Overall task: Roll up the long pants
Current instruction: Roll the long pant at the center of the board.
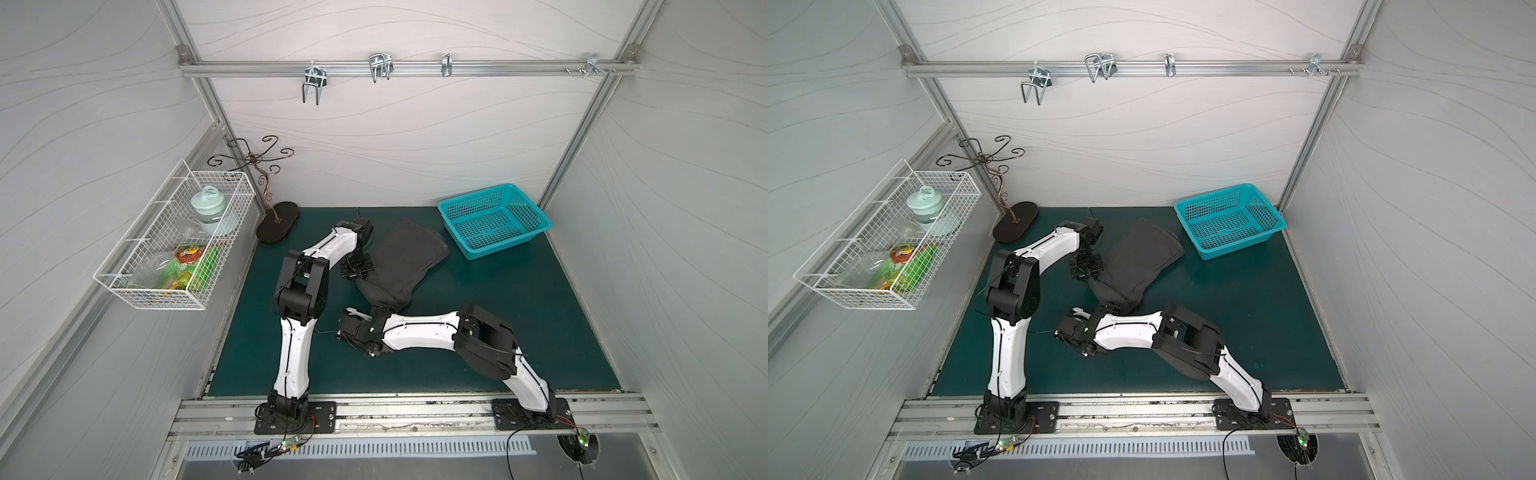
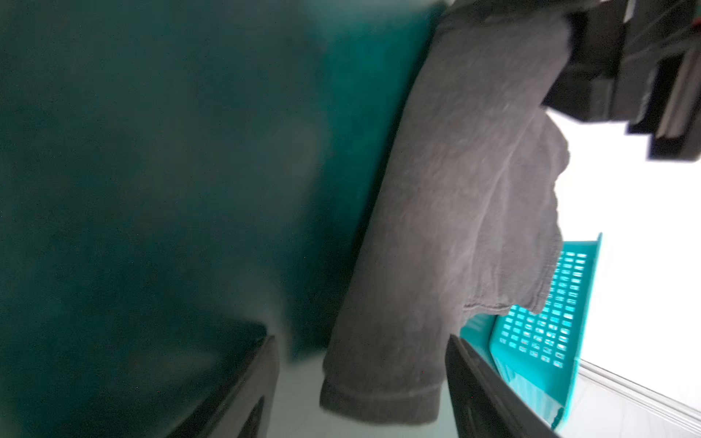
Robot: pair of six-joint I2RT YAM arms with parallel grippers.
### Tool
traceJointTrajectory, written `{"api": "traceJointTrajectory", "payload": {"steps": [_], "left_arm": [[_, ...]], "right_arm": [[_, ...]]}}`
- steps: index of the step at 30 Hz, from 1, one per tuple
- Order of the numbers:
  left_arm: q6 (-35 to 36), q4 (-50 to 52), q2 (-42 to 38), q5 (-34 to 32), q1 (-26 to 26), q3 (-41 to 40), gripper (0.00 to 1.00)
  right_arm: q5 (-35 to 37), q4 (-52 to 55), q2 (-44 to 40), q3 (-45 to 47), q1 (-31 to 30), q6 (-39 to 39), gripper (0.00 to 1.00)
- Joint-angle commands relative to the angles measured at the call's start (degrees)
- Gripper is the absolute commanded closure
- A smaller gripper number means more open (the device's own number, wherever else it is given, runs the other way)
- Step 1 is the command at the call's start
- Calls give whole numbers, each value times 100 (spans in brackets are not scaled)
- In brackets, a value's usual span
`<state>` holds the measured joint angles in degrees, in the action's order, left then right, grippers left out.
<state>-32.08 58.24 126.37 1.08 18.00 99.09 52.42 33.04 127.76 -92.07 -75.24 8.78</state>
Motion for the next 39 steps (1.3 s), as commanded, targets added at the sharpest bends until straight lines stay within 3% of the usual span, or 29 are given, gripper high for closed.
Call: {"api": "traceJointTrajectory", "payload": {"steps": [1,12,22,29,33,39], "left_arm": [[79,479,505,653,169,-443,79],[107,435,383,630,169,-627,80],[167,452,364,659,169,-637,81],[185,414,310,662,169,-741,81],[184,392,287,692,169,-777,81],[210,381,217,675,169,-812,81]], "right_arm": [[323,-212,486,-156,77,-124,24],[875,-148,969,-419,384,-289,30],[1565,84,1277,-487,543,-623,63],[1640,264,1253,-532,683,-737,76],[1616,354,1248,-563,739,-757,99],[1445,484,1107,-517,809,-739,100]]}}
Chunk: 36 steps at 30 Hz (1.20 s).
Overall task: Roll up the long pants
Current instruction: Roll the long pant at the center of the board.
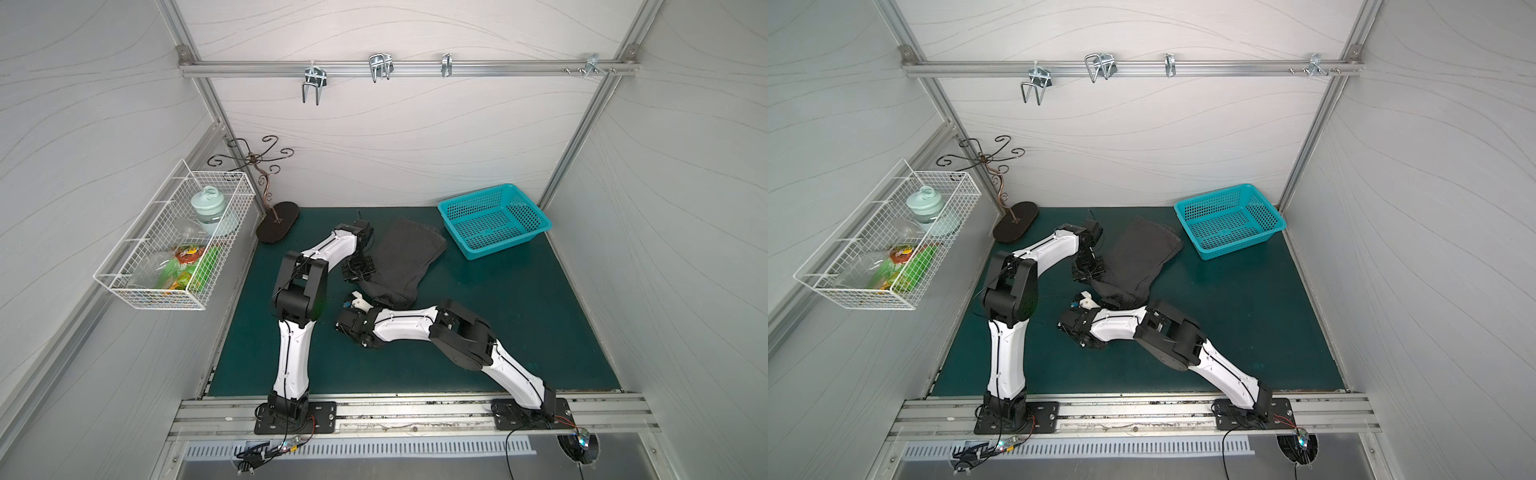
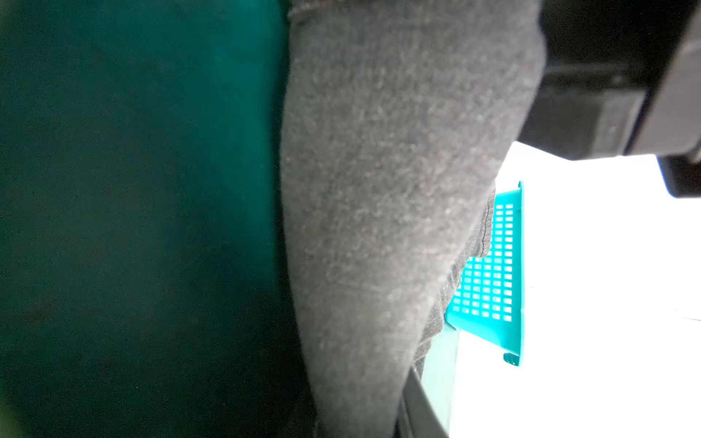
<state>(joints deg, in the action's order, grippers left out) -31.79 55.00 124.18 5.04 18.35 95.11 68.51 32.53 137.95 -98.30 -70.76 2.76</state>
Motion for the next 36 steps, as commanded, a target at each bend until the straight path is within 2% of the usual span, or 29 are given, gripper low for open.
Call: {"api": "traceJointTrajectory", "payload": {"steps": [1,5,9,16,25,31,36], "left_arm": [[182,705,424,285,134,-438,81],[182,669,337,290,134,-509,80],[175,715,235,183,134,-444,77],[87,699,58,-157,134,-149,50],[-102,513,-231,-508,125,175,38],[-310,294,-531,-956,116,296,29],[-596,213,-751,-1428,33,472,27]], "right_arm": [[-216,535,50,122,378,-121,100],[-513,603,-77,162,435,-87,100],[-1096,956,-222,90,481,-223,100],[-2068,1330,-501,31,557,-222,100],[-3324,1581,-717,13,767,-336,100],[-3830,1546,-820,239,862,-433,100],[-4096,1589,-860,345,943,-593,100]]}}
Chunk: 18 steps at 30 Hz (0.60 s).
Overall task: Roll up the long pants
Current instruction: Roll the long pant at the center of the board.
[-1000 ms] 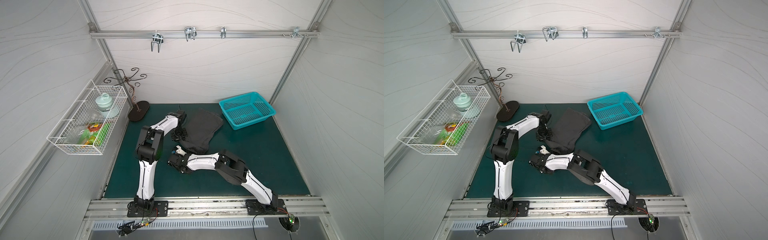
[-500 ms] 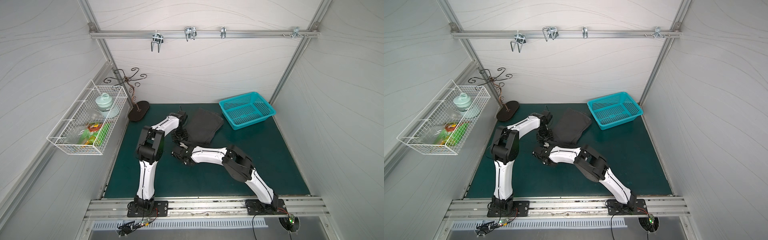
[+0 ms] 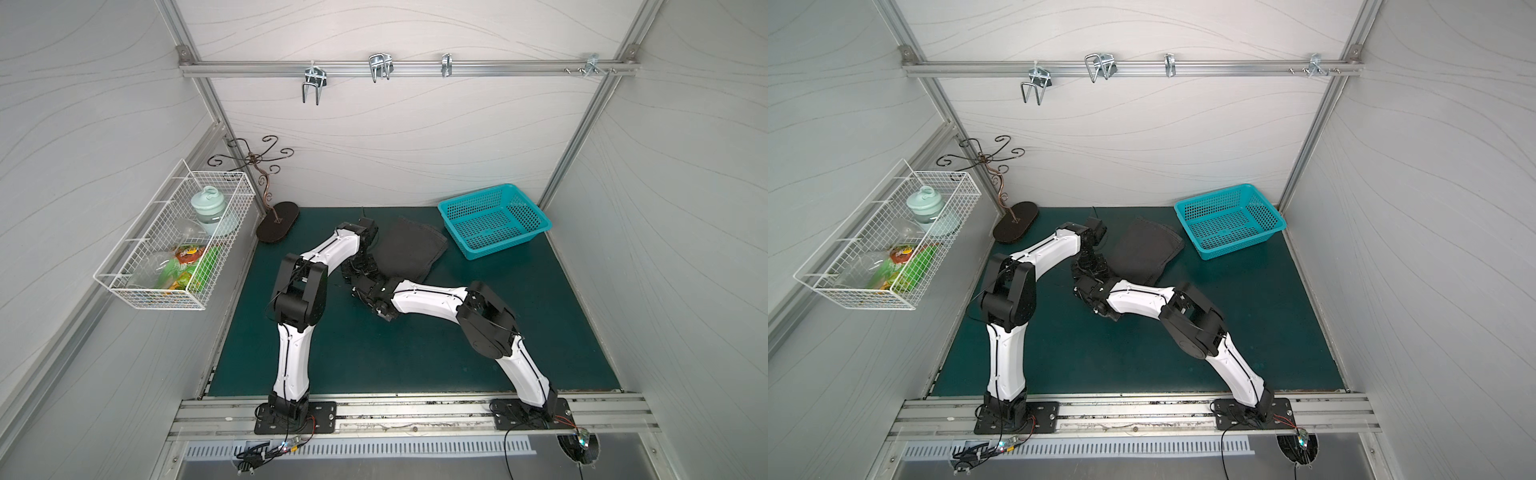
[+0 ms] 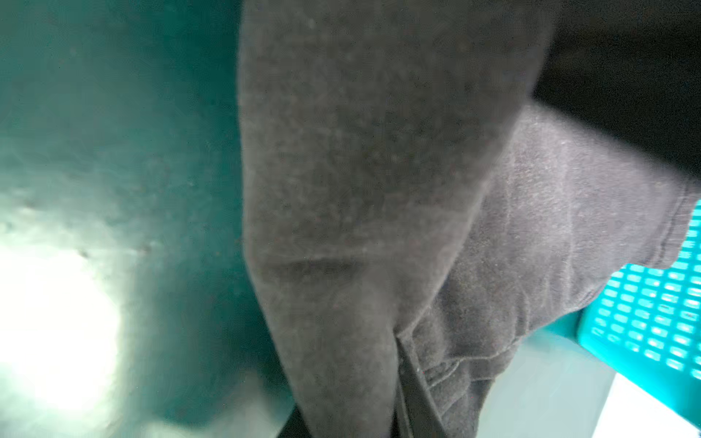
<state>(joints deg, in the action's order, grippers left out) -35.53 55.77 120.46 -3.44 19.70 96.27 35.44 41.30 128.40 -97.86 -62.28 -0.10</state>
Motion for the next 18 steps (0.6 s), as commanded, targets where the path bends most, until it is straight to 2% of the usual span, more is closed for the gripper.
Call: {"api": "traceJointTrajectory", "payload": {"steps": [1,5,10,15,18], "left_arm": [[-260,103,-439,-686,-130,364,27],[-392,22,-649,-916,-285,359,27],[-401,32,-850,-925,-479,270,27],[-403,-17,-1122,-810,-588,-66,27],[-380,-54,-1283,-720,-591,-295,27]], "right_arm": [[-896,720,76,337,126,-341,100],[-1532,636,-7,467,312,-329,100],[-2787,667,36,362,662,12,100],[-4308,1277,385,-213,1093,465,100],[-4795,1599,675,-546,1248,682,100]]}}
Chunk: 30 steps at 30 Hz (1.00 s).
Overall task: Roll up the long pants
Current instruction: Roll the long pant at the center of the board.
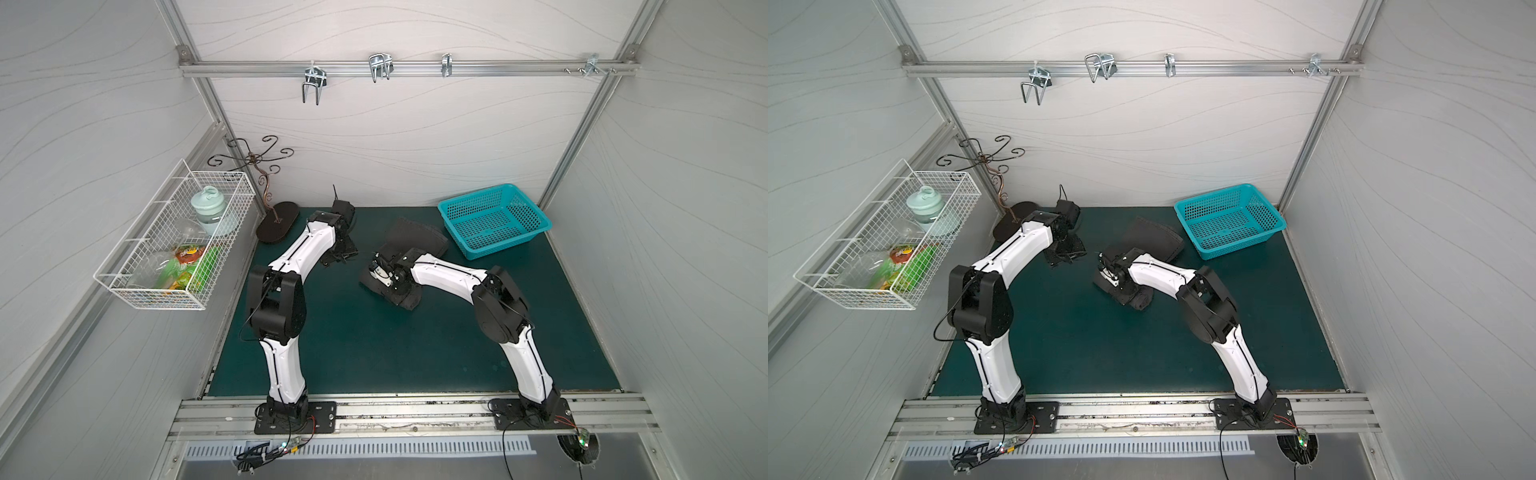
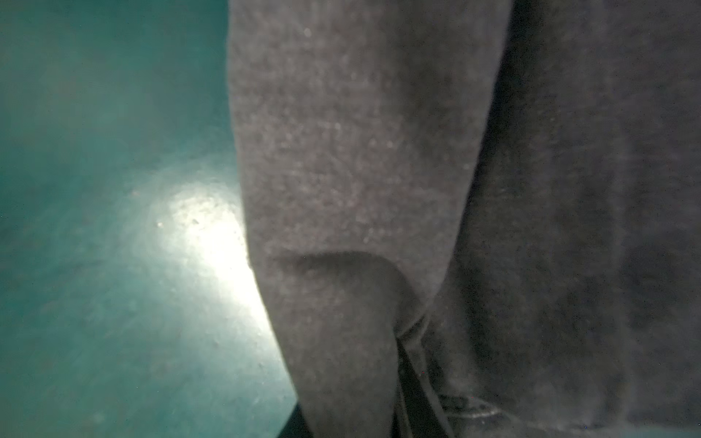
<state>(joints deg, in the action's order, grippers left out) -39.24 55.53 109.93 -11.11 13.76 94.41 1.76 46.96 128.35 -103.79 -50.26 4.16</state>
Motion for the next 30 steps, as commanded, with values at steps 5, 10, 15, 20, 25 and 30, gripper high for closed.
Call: {"api": "traceJointTrajectory", "payload": {"steps": [5,10,15,20,25,30], "left_arm": [[13,-59,-462,173,4,-519,27],[22,-45,-598,233,6,-856,27],[58,-24,-740,239,4,-1029,27],[106,59,-821,294,4,-1048,27],[119,25,-937,579,13,-1193,28],[134,-600,-1239,1036,206,-1904,27]], "right_arm": [[-2563,1330,1087,-251,307,632,100],[-3918,1727,1562,-564,544,936,100],[-5239,2116,2052,-669,976,1038,100],[-5651,2354,2482,-764,1370,902,100],[-5536,2601,2827,-1005,1471,698,100],[-5373,2598,2871,-1041,1460,569,100]]}}
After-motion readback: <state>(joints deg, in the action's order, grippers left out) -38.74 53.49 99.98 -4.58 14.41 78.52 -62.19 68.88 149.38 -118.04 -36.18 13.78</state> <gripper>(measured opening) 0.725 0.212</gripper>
